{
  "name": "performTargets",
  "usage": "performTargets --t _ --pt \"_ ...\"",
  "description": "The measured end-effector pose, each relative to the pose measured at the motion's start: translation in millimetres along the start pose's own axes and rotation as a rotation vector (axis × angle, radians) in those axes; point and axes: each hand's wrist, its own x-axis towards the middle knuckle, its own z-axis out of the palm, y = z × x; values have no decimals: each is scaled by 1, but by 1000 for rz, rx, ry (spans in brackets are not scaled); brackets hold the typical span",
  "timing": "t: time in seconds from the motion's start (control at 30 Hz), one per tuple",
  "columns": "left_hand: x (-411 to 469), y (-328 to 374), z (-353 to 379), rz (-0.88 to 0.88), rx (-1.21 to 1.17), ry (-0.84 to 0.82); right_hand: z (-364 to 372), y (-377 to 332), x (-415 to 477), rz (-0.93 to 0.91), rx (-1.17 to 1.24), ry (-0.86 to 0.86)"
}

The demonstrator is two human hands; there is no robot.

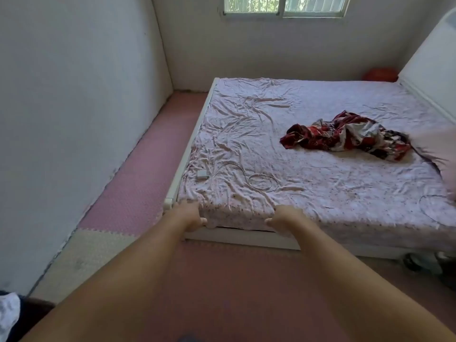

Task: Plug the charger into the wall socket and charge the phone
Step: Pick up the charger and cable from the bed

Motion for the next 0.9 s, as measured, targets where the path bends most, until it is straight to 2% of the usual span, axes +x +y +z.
performTargets --t 0.2,0.43,0.7,0.9 --pt "21 6 -11 -13 16 -17 -9 2 18 -2 7 -18" --pt "97 0 -32 56 51 -65 -23 -17 65 60 32 -11" --pt "188 -21 -82 77 66 -94 -55 -68 126 165 9 23" --pt "242 -38 -104 158 142 -118 -74 -103 162 210 1 22"
